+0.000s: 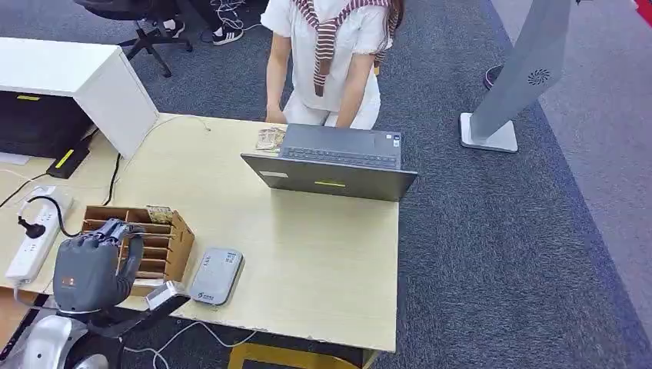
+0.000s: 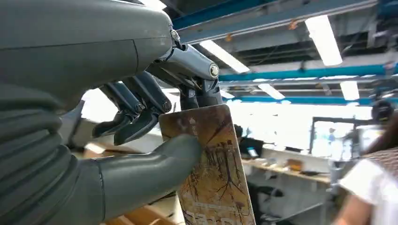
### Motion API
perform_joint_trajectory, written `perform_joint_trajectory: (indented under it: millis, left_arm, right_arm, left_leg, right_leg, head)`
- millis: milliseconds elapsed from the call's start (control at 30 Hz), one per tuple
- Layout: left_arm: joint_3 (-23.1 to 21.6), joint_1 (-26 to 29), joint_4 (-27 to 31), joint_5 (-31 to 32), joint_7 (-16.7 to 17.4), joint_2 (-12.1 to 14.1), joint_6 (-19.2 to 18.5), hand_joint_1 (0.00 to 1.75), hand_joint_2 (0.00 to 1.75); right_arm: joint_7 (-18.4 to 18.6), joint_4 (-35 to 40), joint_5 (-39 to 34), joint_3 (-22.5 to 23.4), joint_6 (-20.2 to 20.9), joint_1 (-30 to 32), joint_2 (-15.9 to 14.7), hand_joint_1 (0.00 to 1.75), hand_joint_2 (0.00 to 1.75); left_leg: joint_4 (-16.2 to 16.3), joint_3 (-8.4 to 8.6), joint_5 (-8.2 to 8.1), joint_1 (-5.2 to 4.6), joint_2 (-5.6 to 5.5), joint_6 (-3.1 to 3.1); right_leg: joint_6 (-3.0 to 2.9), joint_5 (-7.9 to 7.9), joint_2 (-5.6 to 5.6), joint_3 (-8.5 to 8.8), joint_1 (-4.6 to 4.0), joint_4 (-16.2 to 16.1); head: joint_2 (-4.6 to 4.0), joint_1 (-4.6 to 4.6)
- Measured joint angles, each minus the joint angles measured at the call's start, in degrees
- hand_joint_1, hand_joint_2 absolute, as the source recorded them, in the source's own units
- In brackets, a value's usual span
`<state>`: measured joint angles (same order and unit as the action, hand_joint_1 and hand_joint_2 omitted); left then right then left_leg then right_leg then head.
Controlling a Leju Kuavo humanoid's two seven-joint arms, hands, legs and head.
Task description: Pass the card to the sensor for recognition and then transmit it.
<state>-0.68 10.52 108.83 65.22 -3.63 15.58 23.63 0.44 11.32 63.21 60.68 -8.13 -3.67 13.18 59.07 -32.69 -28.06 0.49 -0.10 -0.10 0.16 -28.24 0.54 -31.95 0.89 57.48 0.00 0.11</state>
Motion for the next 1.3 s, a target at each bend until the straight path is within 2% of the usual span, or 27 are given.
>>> perform_joint_trajectory:
  millis: [133, 233, 333, 467, 567, 667, 933, 1167, 1300]
  left_arm:
    - [-1.55, -0.87, 1.59, 0.22, 0.57, 0.83, 0.0, 1.75, 1.75]
    - [-1.83, -6.31, -0.19, 1.7, 3.71, 1.9, -0.72, 1.75, 1.75]
    - [-1.86, -14.82, -6.7, 3.92, 4.7, 2.67, -0.63, 1.75, 1.75]
    - [-1.94, -26.15, -19.31, 7.38, 5.13, 3.21, 0.22, 1.75, 1.75]
    - [-2.29, -31.81, -26.13, 8.74, 5.51, 3.3, 0.35, 1.75, 1.75]
    - [-2.68, -34.39, -30.05, 9.09, 5.55, 3.28, 0.52, 1.75, 1.75]
    - [-3.21, -37.09, -34.5, 9.36, 5.9, 3.19, 0.53, 1.75, 1.75]
    - [-5.31, -42.88, -40.83, 10.36, 6.69, 2.45, 0.29, 1.75, 1.75]
    - [-5.97, -44.36, -43.08, 11.19, 6.82, 2.23, 0.42, 1.75, 1.75]
  right_arm:
    - [0.17, 0.0, 0.44, -0.02, 0.04, 0.03, 0.09, 0.0, 1.75]
    - [0.46, 0.0, 1.98, -0.11, 0.78, -0.08, 0.11, 0.0, 1.75]
    - [0.57, -0.02, 3.54, -0.74, 1.44, -0.3, 0.11, 0.0, 1.75]
    - [0.61, -0.07, 4.44, -1.55, 1.92, -0.59, 0.11, 0.0, 1.75]
    - [0.66, -0.07, 4.44, -2.01, 1.9, -0.65, 0.11, 0.0, 1.75]
    - [0.68, -0.09, 4.44, -2.25, 1.92, -0.65, 0.11, 0.0, 1.75]
    - [0.83, -0.22, 4.5, -2.45, 1.92, -0.63, 0.11, 0.0, 1.75]
    - [1.16, -0.22, 4.68, -2.49, 2.16, -0.66, 0.09, 0.0, 1.75]
    - [1.16, -0.24, 4.92, -2.51, 2.25, -0.67, 0.09, 0.0, 1.75]
  left_leg:
    - [0.01, -0.01, 0.0, 0.0, -0.01, 0.0]
    - [0.01, -0.03, 0.06, 0.01, -0.17, 0.0]
    - [0.01, -0.07, 0.29, 0.04, -0.23, -0.03]
    - [0.01, -0.09, 0.46, 0.08, -0.21, -0.16]
    - [0.01, -0.08, 0.46, 0.08, -0.1, -0.17]
    - [0.01, -0.09, 0.46, 0.07, -0.03, -0.17]
    - [0.02, -0.24, 0.45, 0.07, 0.02, -0.16]
    - [0.01, -0.24, 0.46, 0.08, 0.05, -0.17]
    - [0.01, -0.24, 0.46, 0.08, 0.06, -0.18]
  right_leg:
    - [0.0, 0.0, -0.01, -0.06, 0.0, 0.0]
    - [0.0, 0.0, -0.2, -0.12, 0.0, 0.0]
    - [-0.16, 0.18, -0.28, -0.03, -0.01, 0.02]
    - [-0.24, 0.36, -0.23, -0.08, -0.04, 0.03]
    - [-0.2, 0.42, -0.08, -0.11, -0.06, 0.04]
    - [-0.2, 0.42, -0.01, -0.14, -0.06, 0.03]
    - [-0.2, 0.42, 0.01, -0.35, -0.05, 0.02]
    - [-0.2, 0.47, 0.05, -0.33, -0.05, 0.03]
    - [-0.2, 0.46, 0.07, -0.34, -0.05, 0.03]
  head:
    - [0.0, 0.0]
    - [0.0, -0.02]
    - [0.0, 0.02]
    - [0.0, 0.0]
    - [0.0, -0.02]
    - [0.0, 0.0]
    - [-0.02, 0.0]
    - [0.0, 0.0]
    - [0.0, 0.0]
